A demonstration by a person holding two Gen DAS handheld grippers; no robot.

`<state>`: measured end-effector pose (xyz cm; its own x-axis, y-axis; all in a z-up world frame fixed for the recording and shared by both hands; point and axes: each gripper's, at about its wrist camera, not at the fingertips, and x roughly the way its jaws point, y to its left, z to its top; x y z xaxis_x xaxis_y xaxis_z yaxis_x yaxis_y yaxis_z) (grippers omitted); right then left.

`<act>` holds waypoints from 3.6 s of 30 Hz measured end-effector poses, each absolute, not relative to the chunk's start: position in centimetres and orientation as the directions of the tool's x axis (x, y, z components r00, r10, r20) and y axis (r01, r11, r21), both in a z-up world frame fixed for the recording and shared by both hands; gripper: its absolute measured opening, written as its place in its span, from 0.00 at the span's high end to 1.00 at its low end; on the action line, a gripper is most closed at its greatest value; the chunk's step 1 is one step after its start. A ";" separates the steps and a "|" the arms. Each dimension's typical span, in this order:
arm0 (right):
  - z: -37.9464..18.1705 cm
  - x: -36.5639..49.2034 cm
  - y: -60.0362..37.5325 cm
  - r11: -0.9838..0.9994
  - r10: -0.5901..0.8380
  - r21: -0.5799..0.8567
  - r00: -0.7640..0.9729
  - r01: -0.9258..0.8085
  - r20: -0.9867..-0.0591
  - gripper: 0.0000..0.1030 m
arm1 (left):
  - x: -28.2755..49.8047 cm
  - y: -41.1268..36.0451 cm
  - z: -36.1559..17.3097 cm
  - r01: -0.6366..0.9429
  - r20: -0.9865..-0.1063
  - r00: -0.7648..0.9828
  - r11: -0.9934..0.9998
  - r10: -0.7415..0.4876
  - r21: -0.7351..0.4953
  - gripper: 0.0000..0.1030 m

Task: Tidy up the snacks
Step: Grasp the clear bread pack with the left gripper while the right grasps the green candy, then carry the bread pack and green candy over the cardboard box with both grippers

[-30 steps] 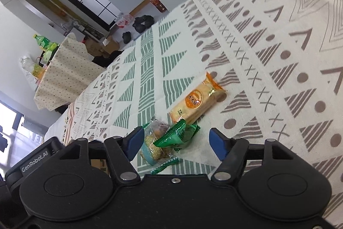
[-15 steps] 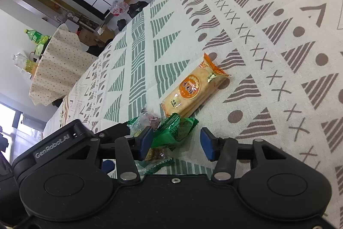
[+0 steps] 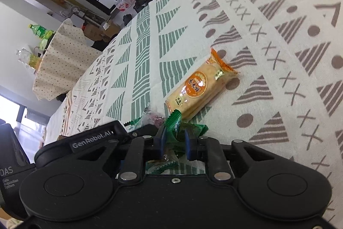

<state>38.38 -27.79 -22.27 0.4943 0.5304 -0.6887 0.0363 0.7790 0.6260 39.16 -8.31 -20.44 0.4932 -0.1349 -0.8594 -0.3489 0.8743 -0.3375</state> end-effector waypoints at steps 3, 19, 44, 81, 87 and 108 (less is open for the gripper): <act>-22.0 38.4 -27.6 0.800 0.503 0.599 0.506 0.034 -0.701 0.69 | 38.7 -7.6 -20.2 -0.365 -0.857 0.500 0.865 -0.129 -0.343 0.55; -23.0 39.4 -25.1 0.838 0.472 0.546 0.500 0.002 -0.726 0.61 | 36.6 -4.7 -17.0 -0.397 -0.842 0.536 0.862 -0.061 -0.315 0.55; -17.2 36.7 -23.2 0.777 0.583 0.608 0.549 -0.161 -0.599 0.69 | 32.2 -2.4 -11.3 -0.442 -0.791 0.609 0.852 0.057 -0.279 0.55; -12.5 32.2 -14.0 0.704 0.703 0.579 0.516 -0.411 -0.489 0.69 | 26.6 9.8 -8.9 -0.584 -0.751 0.635 0.749 0.181 -0.313 0.55; -12.2 31.6 -12.7 0.725 0.684 0.551 0.524 -0.413 -0.508 0.69 | 27.5 12.0 -9.6 -0.576 -0.746 0.648 0.741 0.156 -0.345 0.55; -11.1 30.9 -7.5 0.798 0.594 0.498 0.583 -0.339 -0.555 0.69 | 27.5 16.2 -9.9 -0.513 -0.723 0.689 0.734 0.044 -0.445 0.36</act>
